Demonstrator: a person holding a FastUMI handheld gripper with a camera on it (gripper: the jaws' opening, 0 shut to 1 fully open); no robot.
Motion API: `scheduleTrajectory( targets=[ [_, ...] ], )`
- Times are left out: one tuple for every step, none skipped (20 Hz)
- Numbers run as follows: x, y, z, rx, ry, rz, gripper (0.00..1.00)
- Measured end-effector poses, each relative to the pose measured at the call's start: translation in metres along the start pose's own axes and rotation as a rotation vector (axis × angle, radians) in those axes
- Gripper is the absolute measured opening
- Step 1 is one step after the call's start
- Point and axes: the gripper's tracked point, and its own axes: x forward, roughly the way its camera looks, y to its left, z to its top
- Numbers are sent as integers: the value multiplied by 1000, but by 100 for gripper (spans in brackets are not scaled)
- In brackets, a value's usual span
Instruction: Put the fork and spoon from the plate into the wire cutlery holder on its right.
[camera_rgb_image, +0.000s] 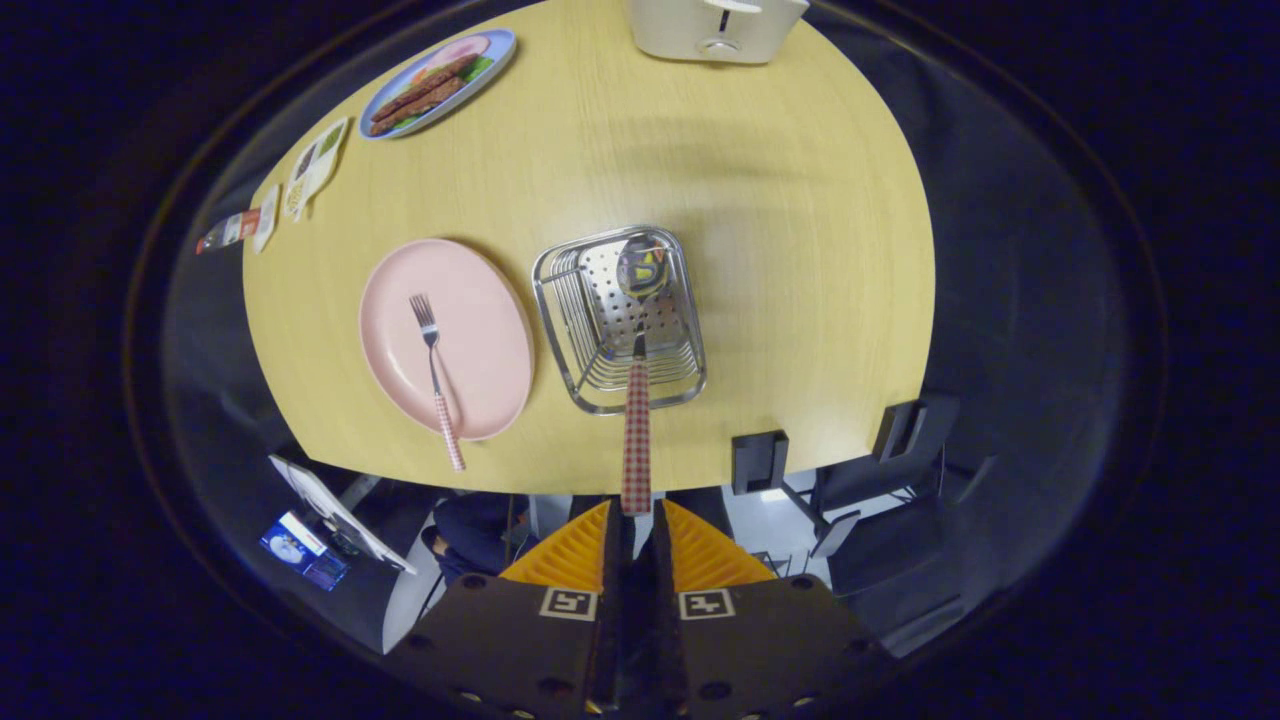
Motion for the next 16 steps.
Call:
scheduleTrajectory(
  targets=[
    [-2,2,-1,-3,-8,-1,30],
    [-5,5,-1,-11,-19,2,45],
    [-7,6,-1,-23,-32,-2,59],
    [-11,7,0,-34,-59,-14,70],
    [-16,11,1,-45,-87,-23,70],
    [-21,15,2,-62,-122,-39,74],
    [-26,20,2,-79,-157,-46,75],
    [-33,31,0,-97,-199,-47,77],
    [-37,47,-3,-117,-234,-29,78],
    [-39,62,-6,-139,-260,-17,79],
    [-37,77,-10,-160,-282,-3,79],
    [-31,91,-14,-181,-294,8,81],
    [-21,106,-19,-197,-298,16,81],
    [-8,118,-24,-213,-293,21,82],
    [9,129,-30,-229,-281,25,82],
    [27,139,-35,-236,-268,29,82]
  ],
)
